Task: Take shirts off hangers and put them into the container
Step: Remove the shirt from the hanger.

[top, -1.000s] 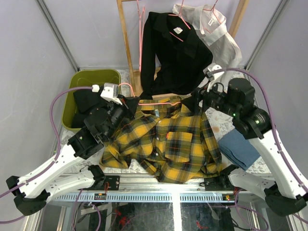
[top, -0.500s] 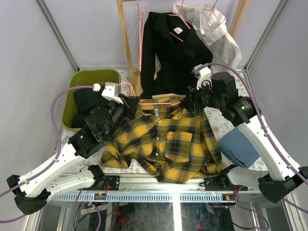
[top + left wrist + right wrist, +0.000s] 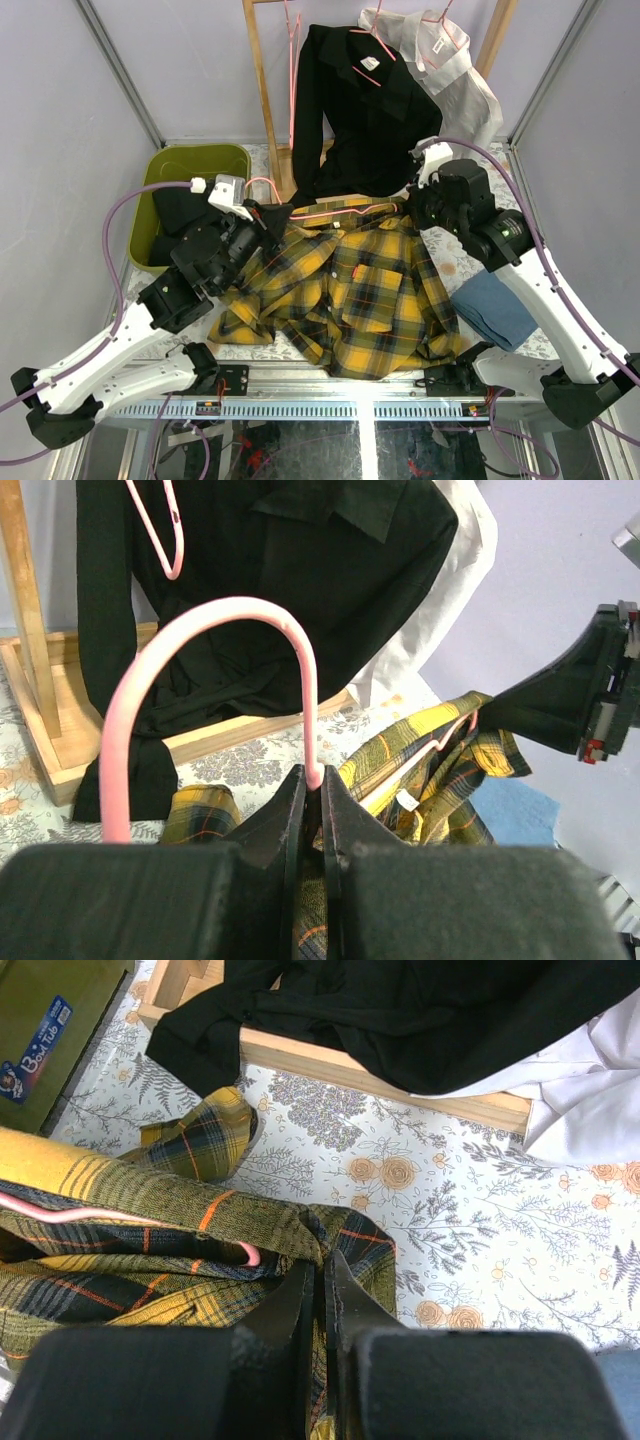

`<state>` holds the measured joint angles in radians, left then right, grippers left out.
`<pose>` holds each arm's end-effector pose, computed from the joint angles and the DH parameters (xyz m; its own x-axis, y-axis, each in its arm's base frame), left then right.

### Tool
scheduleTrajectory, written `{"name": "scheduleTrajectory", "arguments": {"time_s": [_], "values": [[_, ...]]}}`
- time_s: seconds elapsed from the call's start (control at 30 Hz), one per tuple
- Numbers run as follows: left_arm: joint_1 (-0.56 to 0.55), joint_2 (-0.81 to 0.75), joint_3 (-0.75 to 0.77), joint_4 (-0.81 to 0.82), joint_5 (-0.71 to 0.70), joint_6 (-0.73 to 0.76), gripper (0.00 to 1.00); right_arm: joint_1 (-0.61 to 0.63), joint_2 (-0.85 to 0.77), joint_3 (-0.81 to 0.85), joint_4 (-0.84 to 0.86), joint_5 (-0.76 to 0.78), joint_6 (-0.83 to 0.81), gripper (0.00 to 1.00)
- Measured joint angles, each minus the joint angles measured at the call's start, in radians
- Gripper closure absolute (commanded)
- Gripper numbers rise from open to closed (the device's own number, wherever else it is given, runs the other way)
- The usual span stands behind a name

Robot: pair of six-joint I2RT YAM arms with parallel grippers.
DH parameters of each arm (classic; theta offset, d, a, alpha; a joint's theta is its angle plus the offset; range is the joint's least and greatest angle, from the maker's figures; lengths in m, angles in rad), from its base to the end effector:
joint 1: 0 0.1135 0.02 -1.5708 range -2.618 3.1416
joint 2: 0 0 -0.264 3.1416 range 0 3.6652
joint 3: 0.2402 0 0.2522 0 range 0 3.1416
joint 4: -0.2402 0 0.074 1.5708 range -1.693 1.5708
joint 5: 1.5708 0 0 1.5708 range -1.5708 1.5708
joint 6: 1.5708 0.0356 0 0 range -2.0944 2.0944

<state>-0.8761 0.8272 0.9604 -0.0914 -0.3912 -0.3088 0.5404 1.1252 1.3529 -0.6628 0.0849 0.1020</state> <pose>0.1275 -0.1318 0.4043 -0.1162 -0.2994 -0.9470 0.4524 0.8329 -0.3188 0.1993 0.1160 0.4193 -0.4050 -0.1247 -0.9058 -0.4076 0.9114 0.0568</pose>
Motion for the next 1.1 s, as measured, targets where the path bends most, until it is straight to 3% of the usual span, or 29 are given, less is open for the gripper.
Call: {"name": "scheduleTrajectory", "arguments": {"time_s": [0.23, 0.5, 0.7, 0.77, 0.87, 0.9, 1.1], "values": [[-0.001, -0.034, -0.032, 0.009, 0.036, 0.005, 1.0, 0.007, 0.014, 0.0, 0.015, 0.008, 0.002, 0.88], [0.001, -0.053, -0.041, 0.048, 0.1, 0.02, 1.0, 0.005, 0.014, -0.01, 0.022, -0.023, 0.0, 0.86], [0.001, -0.055, -0.043, 0.076, 0.127, 0.021, 1.0, 0.002, 0.011, -0.025, 0.026, -0.047, -0.024, 0.77], [0.001, -0.055, -0.043, 0.077, 0.126, 0.021, 1.0, 0.0, -0.001, -0.047, 0.031, -0.061, -0.042, 0.68], [0.001, -0.054, -0.043, 0.077, 0.125, 0.021, 1.0, -0.002, -0.05, -0.098, 0.056, -0.076, -0.07, 0.4], [0.001, -0.054, -0.043, 0.077, 0.123, 0.021, 1.0, -0.002, -0.074, -0.119, 0.068, -0.076, -0.084, 0.35], [0.001, -0.051, -0.043, 0.078, 0.122, 0.02, 1.0, -0.006, -0.246, -0.229, 0.141, -0.077, -0.167, 0.23]]}}
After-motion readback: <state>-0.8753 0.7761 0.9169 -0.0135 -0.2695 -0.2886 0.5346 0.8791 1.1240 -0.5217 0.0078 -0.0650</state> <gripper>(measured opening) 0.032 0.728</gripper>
